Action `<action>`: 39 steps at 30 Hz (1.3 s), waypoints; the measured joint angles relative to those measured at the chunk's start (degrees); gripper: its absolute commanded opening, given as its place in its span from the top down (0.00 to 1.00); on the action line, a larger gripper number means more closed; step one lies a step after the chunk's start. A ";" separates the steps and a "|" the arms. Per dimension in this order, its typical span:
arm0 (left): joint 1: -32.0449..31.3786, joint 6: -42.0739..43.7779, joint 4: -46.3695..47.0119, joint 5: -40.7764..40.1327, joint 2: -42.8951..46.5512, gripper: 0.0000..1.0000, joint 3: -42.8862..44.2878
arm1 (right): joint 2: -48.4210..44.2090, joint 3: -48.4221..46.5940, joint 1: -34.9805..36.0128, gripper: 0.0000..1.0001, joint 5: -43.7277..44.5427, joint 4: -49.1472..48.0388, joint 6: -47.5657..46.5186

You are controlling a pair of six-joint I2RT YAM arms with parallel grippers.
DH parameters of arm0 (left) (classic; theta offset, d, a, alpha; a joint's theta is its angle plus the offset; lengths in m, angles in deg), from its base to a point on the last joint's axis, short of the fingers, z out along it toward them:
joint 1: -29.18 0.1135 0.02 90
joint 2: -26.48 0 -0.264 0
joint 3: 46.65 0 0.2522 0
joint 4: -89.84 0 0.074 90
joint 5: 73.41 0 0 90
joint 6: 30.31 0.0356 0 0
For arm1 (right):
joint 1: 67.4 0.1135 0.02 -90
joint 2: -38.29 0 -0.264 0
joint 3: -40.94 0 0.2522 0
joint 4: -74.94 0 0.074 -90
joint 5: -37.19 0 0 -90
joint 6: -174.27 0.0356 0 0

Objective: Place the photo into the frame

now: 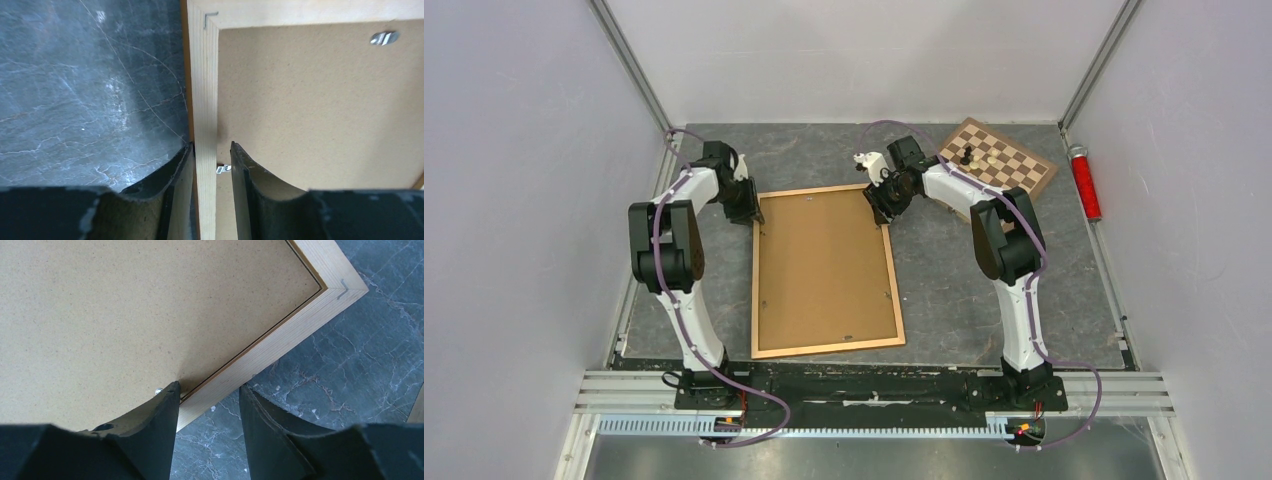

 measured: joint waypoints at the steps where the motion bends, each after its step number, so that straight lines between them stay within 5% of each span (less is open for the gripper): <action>1: -0.17 0.22 -0.02 -0.28 0.00 0.61 -0.26 | -0.02 0.07 0.00 0.51 -0.02 -0.04 0.02; 39: -1.29 11.15 -2.08 -1.16 2.45 0.70 -5.01 | -1.09 2.19 -0.09 0.53 0.15 -1.53 2.10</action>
